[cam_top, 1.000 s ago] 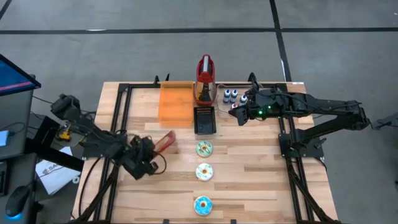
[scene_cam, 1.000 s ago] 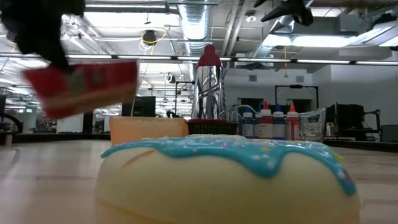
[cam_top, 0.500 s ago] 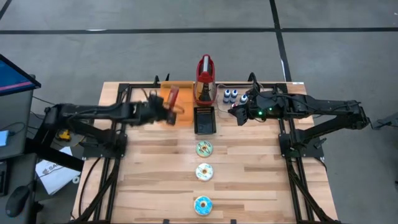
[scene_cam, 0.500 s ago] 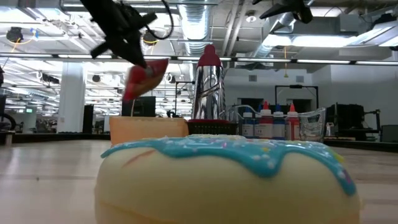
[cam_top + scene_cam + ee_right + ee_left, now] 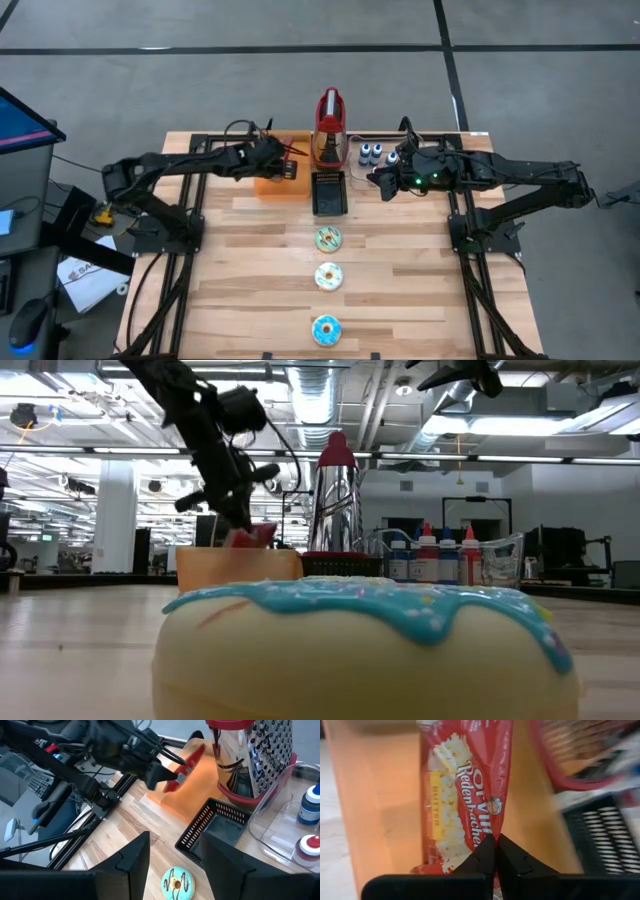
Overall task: Pick & Place Food Item
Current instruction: Put the popcorn bag into the orange bin, then put the light green donut into the black bin
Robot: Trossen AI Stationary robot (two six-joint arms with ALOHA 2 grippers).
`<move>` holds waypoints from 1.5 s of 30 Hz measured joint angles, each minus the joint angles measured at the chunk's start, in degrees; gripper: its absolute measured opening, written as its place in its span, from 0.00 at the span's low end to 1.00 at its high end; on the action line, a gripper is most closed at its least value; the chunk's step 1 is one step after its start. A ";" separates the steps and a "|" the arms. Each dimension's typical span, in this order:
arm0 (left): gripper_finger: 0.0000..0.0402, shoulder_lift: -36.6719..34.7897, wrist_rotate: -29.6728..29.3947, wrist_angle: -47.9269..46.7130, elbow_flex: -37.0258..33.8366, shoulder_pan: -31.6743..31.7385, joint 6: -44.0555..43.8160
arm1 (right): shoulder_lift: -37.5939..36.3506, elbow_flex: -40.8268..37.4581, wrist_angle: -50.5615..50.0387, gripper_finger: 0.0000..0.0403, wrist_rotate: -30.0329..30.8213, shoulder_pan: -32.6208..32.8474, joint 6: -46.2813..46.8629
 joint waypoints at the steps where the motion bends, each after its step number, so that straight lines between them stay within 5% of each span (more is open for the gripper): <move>1: 0.00 0.88 0.28 -0.14 0.00 0.33 0.11 | 0.00 0.00 0.02 0.41 0.00 0.00 0.07; 7: 0.07 1.98 1.09 3.24 0.00 0.58 6.39 | 0.00 0.00 0.06 0.41 0.00 0.00 0.13; 14: 0.27 -1.53 -0.13 4.89 0.02 2.18 7.89 | 0.00 0.00 0.00 0.41 -0.01 0.00 0.26; 22: 0.43 -12.92 -1.52 6.10 0.02 3.14 15.98 | 0.20 -0.53 -5.95 0.41 -0.16 3.29 4.40; 24: 0.44 -16.92 1.57 7.15 0.02 2.86 19.67 | 0.48 -1.95 -7.50 0.41 -0.24 5.24 7.48; 30: 0.43 -27.53 24.83 7.16 -1.05 2.17 23.58 | 0.48 -11.33 5.95 0.41 -0.41 12.46 18.62; 37: 0.40 -37.91 28.46 6.76 -6.05 -8.76 23.69 | 3.75 -21.24 14.66 0.41 -0.33 18.63 33.10; 45: 0.40 -42.93 14.20 6.57 -13.08 -27.74 20.44 | 13.48 -16.14 26.24 0.41 0.96 19.36 29.75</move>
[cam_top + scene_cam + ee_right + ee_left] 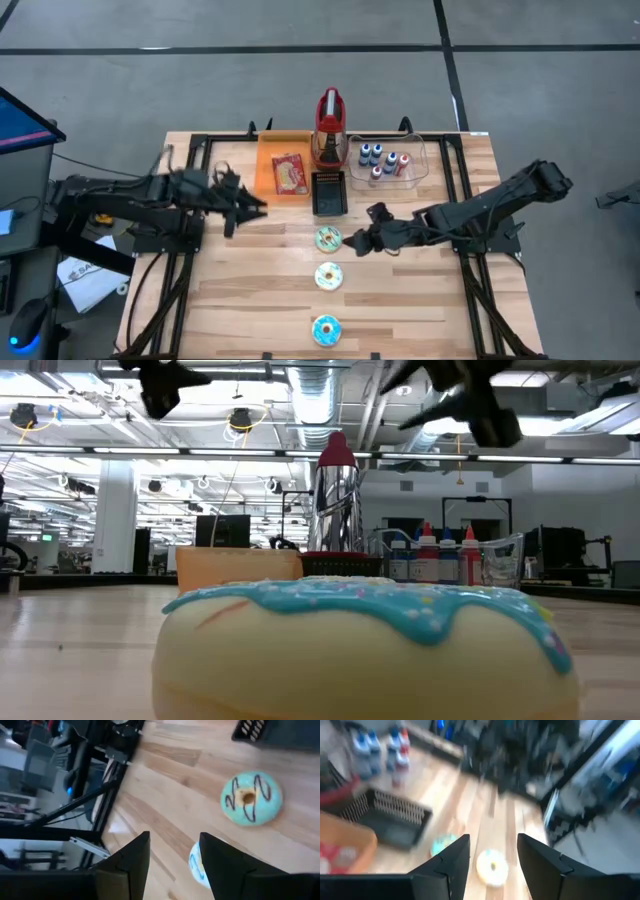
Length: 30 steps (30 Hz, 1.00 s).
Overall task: Pick & Place Food Item
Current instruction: Put the light green donut into the black bin
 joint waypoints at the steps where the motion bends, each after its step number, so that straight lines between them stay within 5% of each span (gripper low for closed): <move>1: 0.40 0.58 -2.06 -0.41 -1.09 -2.81 0.01 | 0.94 1.24 -0.88 0.41 0.36 0.26 -1.10; 9: 0.43 15.94 -21.67 5.60 -5.46 -16.69 -2.73 | 1.69 9.04 -14.49 0.41 5.69 1.74 -2.96; 16: 0.56 33.65 -22.86 23.48 -5.46 -16.99 -9.66 | -4.66 10.96 -23.27 0.41 11.78 5.78 -2.00; 22: 0.63 43.49 -30.15 37.93 -5.42 -15.72 -14.09 | -8.23 11.01 -25.05 0.41 15.18 8.82 -1.60; 30: 0.63 52.04 -28.79 39.53 -3.27 -12.55 -13.03 | -9.03 11.03 -24.25 0.41 17.74 10.80 -6.79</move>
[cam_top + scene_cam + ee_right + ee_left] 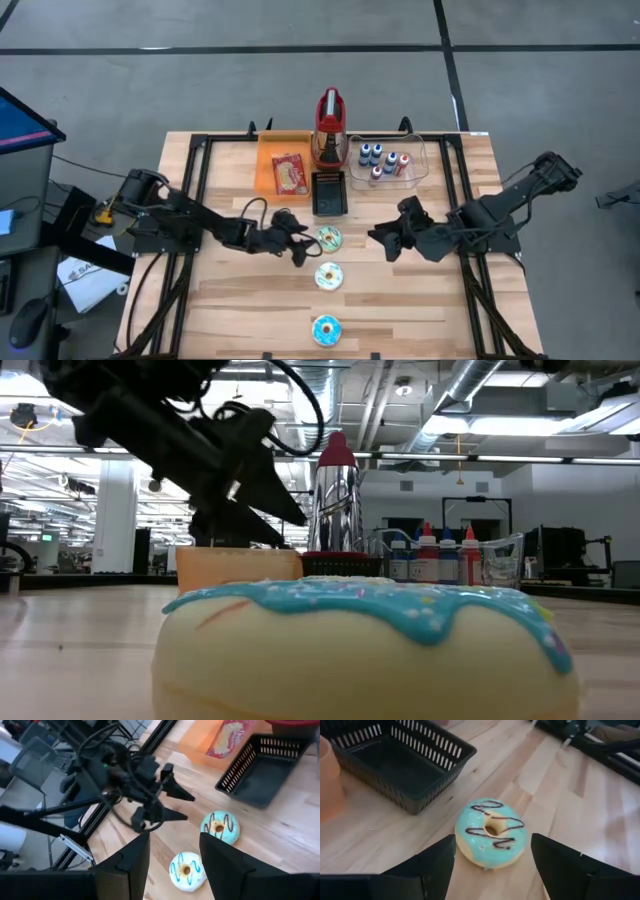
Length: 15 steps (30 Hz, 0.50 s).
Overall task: Pick & Place Food Item
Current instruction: Put the light green donut into the black bin
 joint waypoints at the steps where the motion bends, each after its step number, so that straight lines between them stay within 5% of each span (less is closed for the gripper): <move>1: 0.63 0.65 0.01 0.00 0.33 0.36 0.00 | -0.02 0.13 -0.35 0.41 0.27 0.33 -0.51; 9: 0.62 7.59 2.97 -0.44 6.33 2.05 3.34 | -0.11 1.95 -0.75 0.41 1.05 1.32 -3.55; 15: 0.60 9.98 -2.85 -5.63 10.10 2.20 3.05 | -0.11 2.77 -0.99 0.41 2.06 2.10 -3.83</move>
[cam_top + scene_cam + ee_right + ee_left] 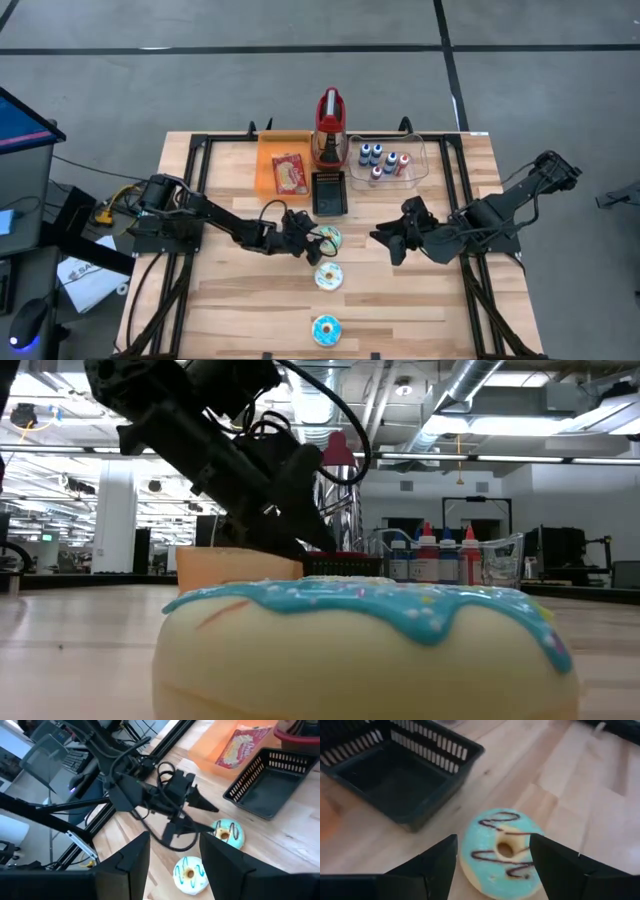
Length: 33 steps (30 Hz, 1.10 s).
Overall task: Pick & Place Food Item
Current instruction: Put the light green donut into the black bin
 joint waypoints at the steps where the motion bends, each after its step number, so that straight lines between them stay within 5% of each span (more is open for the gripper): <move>1: 0.60 0.00 -0.48 -0.66 0.21 0.01 0.16 | 0.00 0.04 0.06 0.41 0.00 0.11 0.02; 33: 0.60 3.62 6.61 -1.62 1.61 2.95 1.43 | 0.04 0.04 0.02 0.41 2.82 0.04 -1.53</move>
